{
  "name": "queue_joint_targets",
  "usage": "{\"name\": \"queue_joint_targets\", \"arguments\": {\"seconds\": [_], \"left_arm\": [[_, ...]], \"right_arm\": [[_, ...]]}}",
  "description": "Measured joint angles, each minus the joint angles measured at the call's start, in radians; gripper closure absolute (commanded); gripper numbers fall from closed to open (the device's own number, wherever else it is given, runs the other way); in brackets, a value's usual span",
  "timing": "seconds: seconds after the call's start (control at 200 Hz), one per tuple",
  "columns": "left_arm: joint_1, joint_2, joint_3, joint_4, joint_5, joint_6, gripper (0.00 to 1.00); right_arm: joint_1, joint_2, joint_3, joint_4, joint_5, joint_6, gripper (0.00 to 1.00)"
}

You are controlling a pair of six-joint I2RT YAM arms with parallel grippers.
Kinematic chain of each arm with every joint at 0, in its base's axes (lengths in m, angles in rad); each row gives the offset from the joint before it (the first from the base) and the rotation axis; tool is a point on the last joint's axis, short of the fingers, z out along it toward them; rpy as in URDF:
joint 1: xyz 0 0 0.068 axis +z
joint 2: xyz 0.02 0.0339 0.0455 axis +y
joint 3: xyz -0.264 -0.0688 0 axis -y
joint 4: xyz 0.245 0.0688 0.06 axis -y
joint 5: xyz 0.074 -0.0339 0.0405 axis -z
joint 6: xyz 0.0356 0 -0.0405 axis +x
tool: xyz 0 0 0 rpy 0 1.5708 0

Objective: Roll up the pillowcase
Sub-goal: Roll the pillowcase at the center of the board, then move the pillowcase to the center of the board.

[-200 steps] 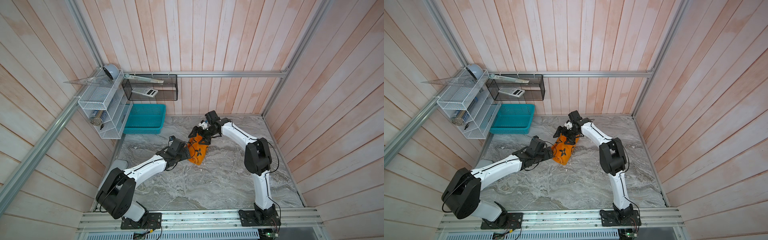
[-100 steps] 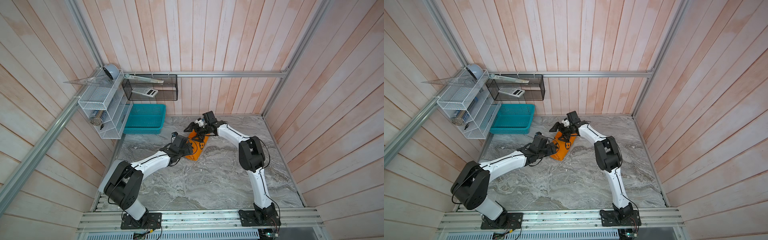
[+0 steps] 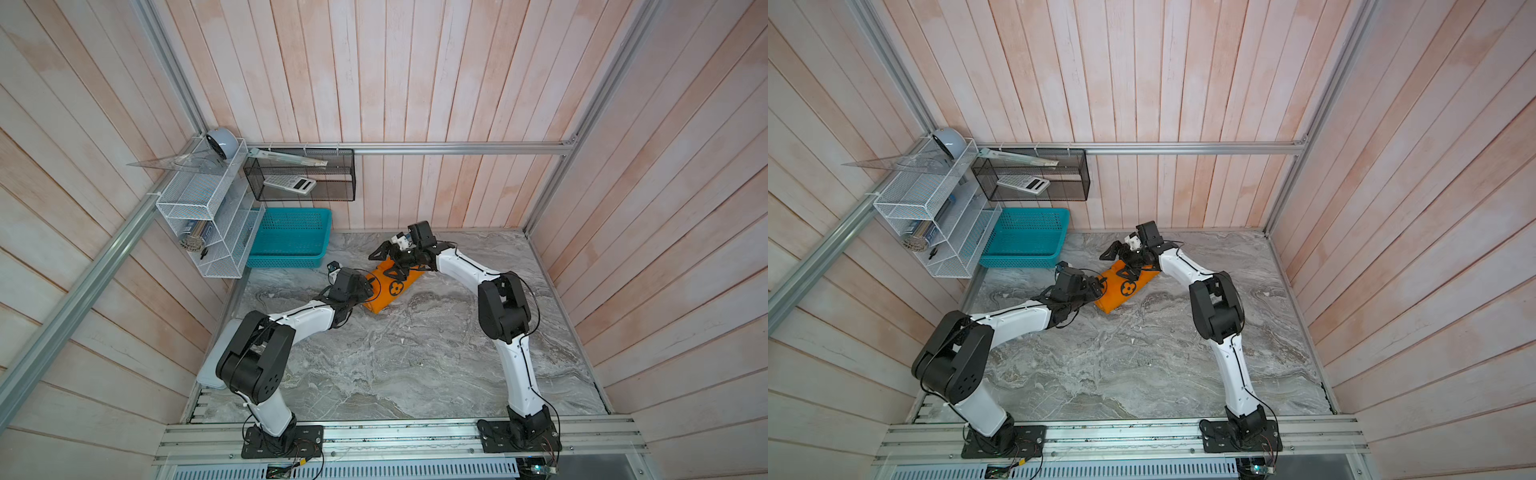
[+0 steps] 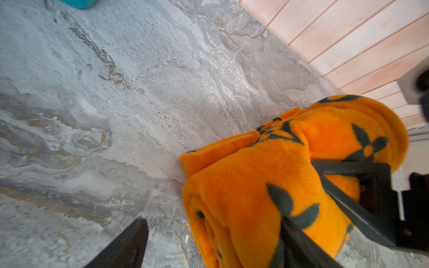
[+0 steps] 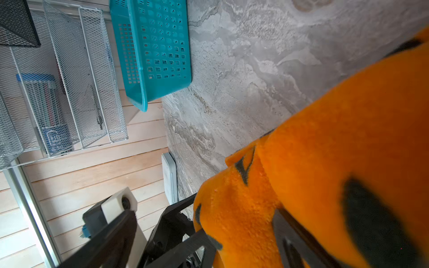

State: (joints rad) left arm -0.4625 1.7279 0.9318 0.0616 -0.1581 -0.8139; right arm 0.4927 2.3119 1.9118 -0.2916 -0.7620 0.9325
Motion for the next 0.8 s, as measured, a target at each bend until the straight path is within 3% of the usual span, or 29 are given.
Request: {"name": "queue_joint_targets", "arguments": {"seconds": [0.555,0.595,0.64,0.71,0.745,0.775,0.8], "left_arm": [[0.035,0.144,0.089,0.081,0.083,-0.014,0.16],[0.035,0.145,0.092,0.080,0.084,-0.014,0.16],[0.036,0.145,0.095,0.076,0.084,-0.014,0.16],[0.037,0.145,0.097,0.069,0.084,-0.013,0.16],[0.038,0.145,0.098,0.066,0.084,-0.013,0.17],[0.039,0.145,0.099,0.065,0.084,-0.013,0.17],[0.039,0.145,0.099,0.065,0.086,-0.013,0.18]], "right_arm": [[-0.069,0.012,0.032,-0.029,-0.031,-0.051,0.03],[-0.070,0.011,0.031,-0.026,-0.032,-0.052,0.11],[-0.071,0.006,0.023,-0.017,-0.033,-0.054,0.28],[-0.074,-0.002,0.007,0.001,-0.037,-0.044,0.72],[-0.077,-0.006,-0.003,0.019,-0.042,-0.037,0.88],[-0.080,-0.009,-0.011,0.032,-0.048,-0.029,1.00],[-0.083,-0.010,-0.016,0.041,-0.055,-0.021,1.00]]}}
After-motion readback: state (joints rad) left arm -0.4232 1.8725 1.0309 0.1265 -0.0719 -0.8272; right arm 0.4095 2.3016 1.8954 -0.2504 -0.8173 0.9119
